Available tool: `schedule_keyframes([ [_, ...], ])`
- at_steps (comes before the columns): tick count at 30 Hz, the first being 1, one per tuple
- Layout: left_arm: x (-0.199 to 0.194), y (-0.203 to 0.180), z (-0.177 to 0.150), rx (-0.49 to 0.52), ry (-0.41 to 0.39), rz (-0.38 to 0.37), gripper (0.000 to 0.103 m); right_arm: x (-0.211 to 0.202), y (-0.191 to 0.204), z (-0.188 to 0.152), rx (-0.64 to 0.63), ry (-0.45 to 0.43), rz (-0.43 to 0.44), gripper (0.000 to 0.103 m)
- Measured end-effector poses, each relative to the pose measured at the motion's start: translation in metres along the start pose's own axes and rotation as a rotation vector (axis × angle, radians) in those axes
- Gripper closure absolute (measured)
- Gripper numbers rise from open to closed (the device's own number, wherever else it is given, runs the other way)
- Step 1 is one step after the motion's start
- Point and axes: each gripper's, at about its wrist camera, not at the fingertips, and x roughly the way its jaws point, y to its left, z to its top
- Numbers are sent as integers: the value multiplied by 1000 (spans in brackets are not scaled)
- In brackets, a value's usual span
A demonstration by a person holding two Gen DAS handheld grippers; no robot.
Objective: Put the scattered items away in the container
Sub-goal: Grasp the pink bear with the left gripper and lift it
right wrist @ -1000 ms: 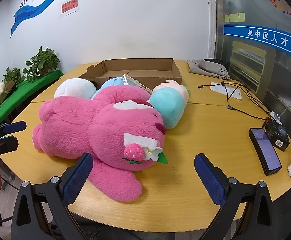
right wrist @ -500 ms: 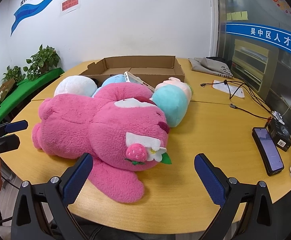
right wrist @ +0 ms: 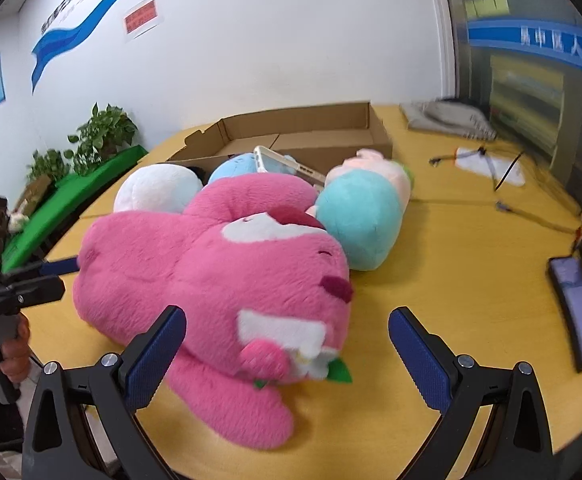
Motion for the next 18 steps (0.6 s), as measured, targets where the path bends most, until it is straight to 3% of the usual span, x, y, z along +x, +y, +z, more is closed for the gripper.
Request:
schedule_keyframes([
  [4,22,24,1,-21,49,24,1,42,-21,2,54,74,86,0],
  [8,32,42,-2,-71,79,-17,2,70,-32,-1,131,111,220,1],
  [11,28,43,-1,-82,85,-32,19,69,-23,1,92,91,247,18],
  [13,21,45,-1,-110,82,-46,39,64,-13,1,60,83,229,26],
  [16,10,43,-2,-126,81,-54,54,47,-3,1,38,47,222,36],
  [18,1,34,-1,-117,70,-52,56,34,4,3,18,9,228,39],
])
